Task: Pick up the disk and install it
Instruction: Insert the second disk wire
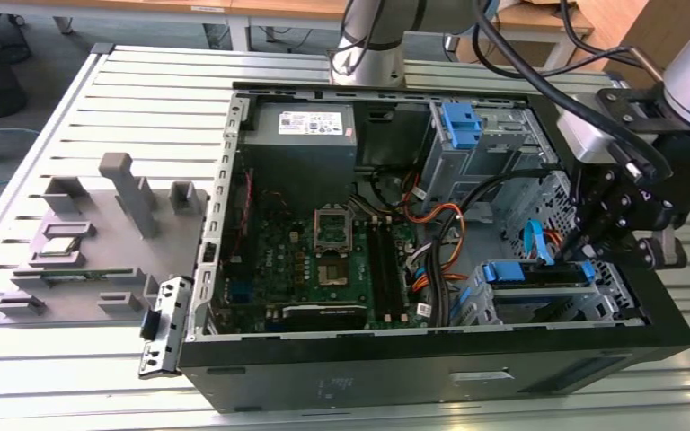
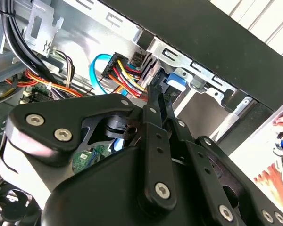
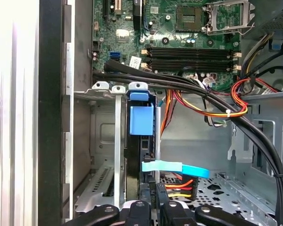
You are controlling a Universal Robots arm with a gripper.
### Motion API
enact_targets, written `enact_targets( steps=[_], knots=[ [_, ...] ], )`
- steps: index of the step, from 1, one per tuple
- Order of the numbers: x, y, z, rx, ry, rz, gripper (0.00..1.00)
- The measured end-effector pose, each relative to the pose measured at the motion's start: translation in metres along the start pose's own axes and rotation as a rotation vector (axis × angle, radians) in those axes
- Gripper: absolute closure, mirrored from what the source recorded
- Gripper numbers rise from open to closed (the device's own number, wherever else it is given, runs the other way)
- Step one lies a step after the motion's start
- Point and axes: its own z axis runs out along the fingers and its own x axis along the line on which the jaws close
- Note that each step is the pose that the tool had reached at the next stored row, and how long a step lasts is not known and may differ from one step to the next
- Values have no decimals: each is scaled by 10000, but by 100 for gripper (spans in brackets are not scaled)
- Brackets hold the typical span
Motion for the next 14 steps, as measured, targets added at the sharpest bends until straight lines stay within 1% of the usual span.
enact_targets(
  steps=[2,6,14],
  knots=[
    [11,0,0,0,-4,0,83],
    [17,23,-1,13,-12,0,83],
    [36,35,2,22,-17,0,83]
  ],
)
